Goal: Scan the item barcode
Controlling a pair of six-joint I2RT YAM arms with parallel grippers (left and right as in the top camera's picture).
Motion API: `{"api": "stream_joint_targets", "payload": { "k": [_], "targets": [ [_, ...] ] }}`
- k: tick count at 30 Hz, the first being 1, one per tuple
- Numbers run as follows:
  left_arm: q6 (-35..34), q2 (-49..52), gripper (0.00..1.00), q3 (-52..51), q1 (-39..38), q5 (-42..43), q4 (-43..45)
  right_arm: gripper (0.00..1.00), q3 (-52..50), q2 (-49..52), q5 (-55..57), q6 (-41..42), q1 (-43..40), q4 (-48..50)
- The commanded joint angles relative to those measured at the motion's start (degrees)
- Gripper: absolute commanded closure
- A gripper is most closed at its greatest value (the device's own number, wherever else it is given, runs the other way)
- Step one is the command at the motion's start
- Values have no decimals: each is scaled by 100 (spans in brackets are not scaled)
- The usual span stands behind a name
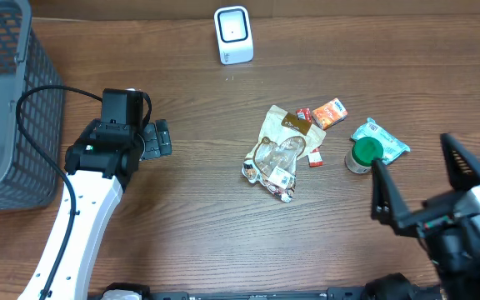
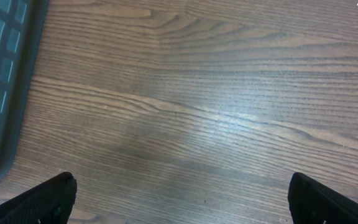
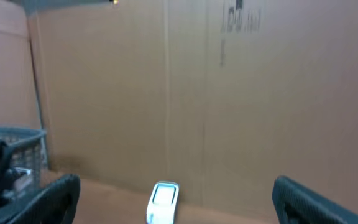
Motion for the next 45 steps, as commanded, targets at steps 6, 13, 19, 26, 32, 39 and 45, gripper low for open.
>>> {"api": "stream_joint_targets", "payload": {
  "k": [6,13,19,26,32,39,45],
  "targets": [
    [70,-24,0,105,33,-74,24,0,-2846,-1414,-76,-63,-96,2621],
    [70,-24,0,105,33,-74,24,0,-4157,-1963,-225,-39,-96,4000],
    [70,-24,0,105,33,-74,24,0,-4695,-1980,-529,-37,-160,4297],
    [70,-24,0,105,33,-74,24,0,-4806,-1980,-1078,-39,-466,3775],
    [70,-24,0,105,33,-74,24,0,-4806,-1980,-1058,-42,-483,2645],
    [70,-24,0,105,33,-74,24,0,-4806,-1980,-957,-42,-496,1574],
    [70,-24,0,105,33,-74,24,0,-4806,-1980,-675,-46,-511,1510]
  ]
}}
